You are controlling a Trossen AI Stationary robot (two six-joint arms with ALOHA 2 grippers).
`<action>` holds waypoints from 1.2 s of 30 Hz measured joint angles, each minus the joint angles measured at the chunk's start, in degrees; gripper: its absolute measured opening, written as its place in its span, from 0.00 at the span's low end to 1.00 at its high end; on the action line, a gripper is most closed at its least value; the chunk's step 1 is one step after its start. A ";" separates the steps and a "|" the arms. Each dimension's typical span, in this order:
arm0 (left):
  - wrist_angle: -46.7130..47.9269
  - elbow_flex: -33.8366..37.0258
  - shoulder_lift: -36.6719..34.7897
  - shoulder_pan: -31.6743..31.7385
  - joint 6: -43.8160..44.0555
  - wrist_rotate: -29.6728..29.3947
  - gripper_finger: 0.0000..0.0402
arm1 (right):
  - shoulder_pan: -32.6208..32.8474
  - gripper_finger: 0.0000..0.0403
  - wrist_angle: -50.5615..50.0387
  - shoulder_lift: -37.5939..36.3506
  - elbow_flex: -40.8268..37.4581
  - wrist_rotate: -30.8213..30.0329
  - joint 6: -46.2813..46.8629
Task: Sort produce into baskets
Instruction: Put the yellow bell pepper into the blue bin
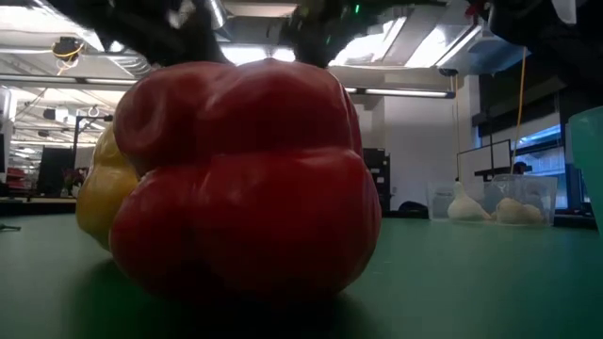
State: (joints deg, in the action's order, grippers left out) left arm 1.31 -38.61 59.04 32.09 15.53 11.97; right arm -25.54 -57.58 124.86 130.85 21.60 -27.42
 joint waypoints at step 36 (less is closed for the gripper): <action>14.65 -7.16 24.18 -50.03 -11.72 -9.44 0.68 | 15.92 0.81 -27.04 -35.36 0.17 -10.69 17.36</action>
State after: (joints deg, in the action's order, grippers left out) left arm 15.96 -45.77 83.22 -17.94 3.81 2.53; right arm -9.62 -84.62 89.49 131.01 10.91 -10.07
